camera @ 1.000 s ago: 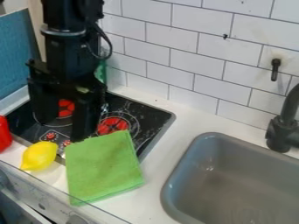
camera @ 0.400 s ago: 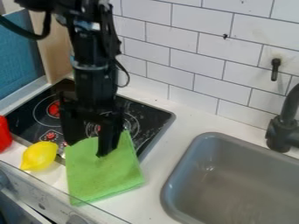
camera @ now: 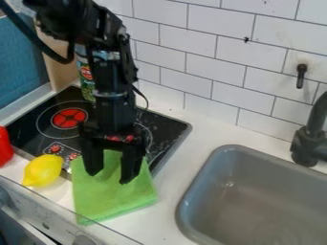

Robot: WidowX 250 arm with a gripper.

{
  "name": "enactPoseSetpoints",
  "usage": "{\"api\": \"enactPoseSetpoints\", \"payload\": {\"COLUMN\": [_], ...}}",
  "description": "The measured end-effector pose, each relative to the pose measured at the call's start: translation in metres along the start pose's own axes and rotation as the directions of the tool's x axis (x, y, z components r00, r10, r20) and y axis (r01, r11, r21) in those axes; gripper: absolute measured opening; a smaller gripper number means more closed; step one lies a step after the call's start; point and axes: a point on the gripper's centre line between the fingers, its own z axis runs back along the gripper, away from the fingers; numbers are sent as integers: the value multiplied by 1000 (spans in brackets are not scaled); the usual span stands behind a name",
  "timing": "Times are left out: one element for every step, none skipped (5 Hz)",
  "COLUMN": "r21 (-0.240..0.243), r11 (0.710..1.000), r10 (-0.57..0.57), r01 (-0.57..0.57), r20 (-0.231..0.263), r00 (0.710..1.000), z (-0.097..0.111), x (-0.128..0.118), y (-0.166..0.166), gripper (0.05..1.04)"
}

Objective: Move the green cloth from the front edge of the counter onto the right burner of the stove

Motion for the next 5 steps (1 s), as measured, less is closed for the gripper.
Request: {"api": "enactPoseSetpoints", "payload": {"r21": [1, 13, 38, 79, 129], "r11": [1000, 999, 999, 997, 989], "r10": [5, 45, 22, -29, -82], "r01": [-5, -45, -21, 24, 67], "r20": [-31, -48, -9, 65, 113], "r00": [1000, 998, 1000, 997, 990], "z": [-9, -10, -2, 11, 20], "x": [13, 30, 64, 96, 117], "y": [2, 9, 8, 2, -1], "gripper": [999, 999, 999, 999, 999]}}
